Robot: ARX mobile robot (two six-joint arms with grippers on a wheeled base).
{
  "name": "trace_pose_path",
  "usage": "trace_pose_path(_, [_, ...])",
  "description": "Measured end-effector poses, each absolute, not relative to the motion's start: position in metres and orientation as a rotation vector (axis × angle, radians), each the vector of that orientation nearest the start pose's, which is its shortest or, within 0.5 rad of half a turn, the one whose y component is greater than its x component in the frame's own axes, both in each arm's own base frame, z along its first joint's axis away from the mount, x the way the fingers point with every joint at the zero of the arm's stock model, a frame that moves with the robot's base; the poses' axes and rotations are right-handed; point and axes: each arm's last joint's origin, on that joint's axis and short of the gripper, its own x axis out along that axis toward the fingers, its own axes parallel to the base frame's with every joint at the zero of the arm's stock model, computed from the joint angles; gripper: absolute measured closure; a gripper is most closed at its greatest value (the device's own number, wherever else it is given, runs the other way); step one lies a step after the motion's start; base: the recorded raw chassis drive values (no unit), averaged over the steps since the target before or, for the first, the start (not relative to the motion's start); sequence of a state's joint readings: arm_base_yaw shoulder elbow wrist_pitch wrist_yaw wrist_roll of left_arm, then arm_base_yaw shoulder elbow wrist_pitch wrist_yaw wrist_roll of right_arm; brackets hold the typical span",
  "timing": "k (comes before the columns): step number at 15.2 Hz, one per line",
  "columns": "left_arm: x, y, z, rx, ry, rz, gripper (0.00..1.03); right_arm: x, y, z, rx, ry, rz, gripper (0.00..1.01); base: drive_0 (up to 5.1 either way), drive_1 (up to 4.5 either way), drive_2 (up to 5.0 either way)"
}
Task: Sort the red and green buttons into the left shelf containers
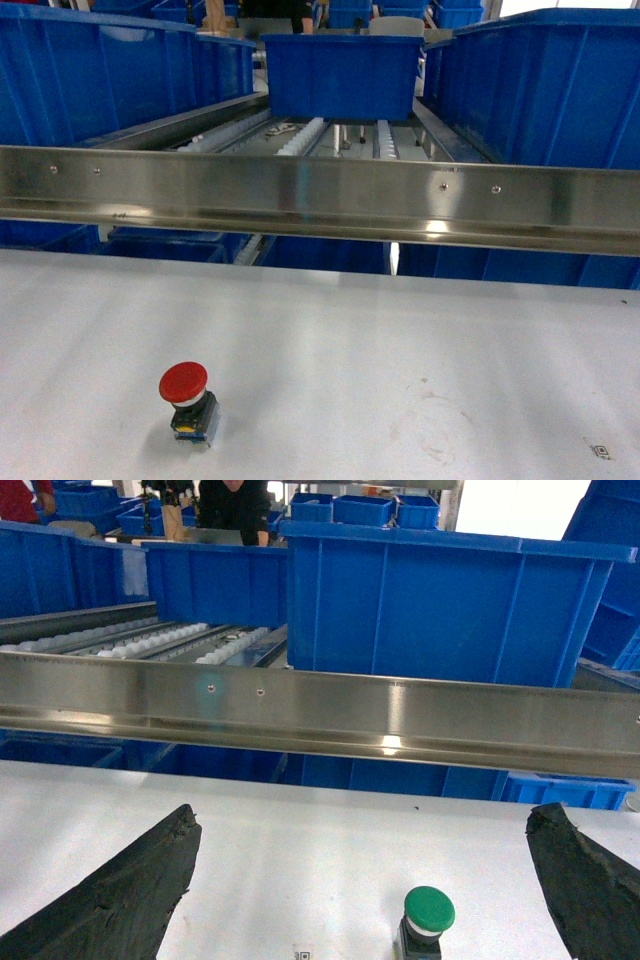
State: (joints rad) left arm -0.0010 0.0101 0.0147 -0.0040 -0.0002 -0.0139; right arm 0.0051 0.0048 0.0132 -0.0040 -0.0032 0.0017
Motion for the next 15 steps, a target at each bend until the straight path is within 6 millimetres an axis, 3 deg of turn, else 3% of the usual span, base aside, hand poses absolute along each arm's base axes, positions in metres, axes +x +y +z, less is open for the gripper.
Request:
trace_pose_path(13, [0.097, 0.0, 0.167, -0.014, -0.001, 0.0, 0.05, 0.097, 0.001, 0.167, 0.002, -0.004, 0.008, 0.03, 0.0, 0.0, 0.0])
trace_pose_path(15, [0.102, 0.003, 0.175, 0.02, -0.068, 0.012, 0.05, 0.11, 0.005, 0.175, -0.024, -0.056, -0.016, 0.03, 0.0, 0.0, 0.0])
